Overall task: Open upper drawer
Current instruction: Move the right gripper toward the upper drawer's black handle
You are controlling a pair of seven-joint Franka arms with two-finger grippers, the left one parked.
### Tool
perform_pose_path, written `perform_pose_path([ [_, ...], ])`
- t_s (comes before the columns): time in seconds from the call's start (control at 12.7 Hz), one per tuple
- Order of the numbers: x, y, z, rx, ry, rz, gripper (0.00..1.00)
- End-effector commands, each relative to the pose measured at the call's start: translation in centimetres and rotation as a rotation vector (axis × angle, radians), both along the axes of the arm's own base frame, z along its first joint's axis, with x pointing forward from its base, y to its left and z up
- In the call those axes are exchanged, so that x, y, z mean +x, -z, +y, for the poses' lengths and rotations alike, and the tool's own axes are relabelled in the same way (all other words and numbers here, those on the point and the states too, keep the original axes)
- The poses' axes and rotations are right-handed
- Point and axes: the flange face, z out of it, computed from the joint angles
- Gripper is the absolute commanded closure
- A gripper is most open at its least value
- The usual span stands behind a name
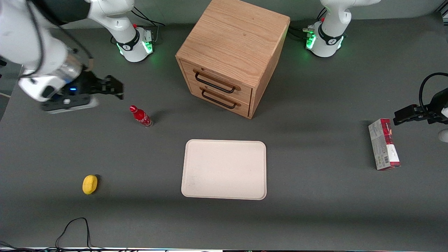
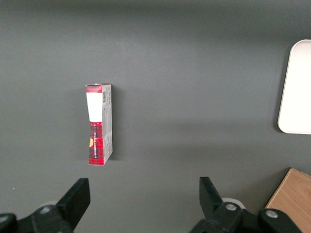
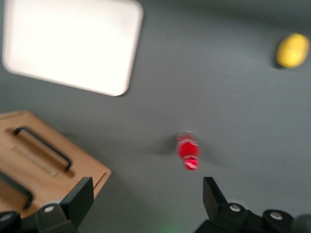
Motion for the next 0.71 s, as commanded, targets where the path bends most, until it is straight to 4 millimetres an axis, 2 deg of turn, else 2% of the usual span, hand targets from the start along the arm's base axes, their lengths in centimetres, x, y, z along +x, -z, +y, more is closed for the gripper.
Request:
perform_pose_path([
  [0.0, -2.0, -0.4, 7.8, 0.027, -0.138, 0.007, 0.0],
  [0.08, -3.3, -0.4, 10.7, 0.045, -0.229, 0.009, 0.0],
  [0.24, -5.3, 0.6, 14.1, 0.102, -0.485, 0.047, 0.0],
  [0.39, -6.1, 2.9, 16.2, 0.254, -0.58, 0.153, 0.0],
  [0.63, -6.1, 6.4, 18.3, 0.31, -0.702, 0.207, 0.0],
])
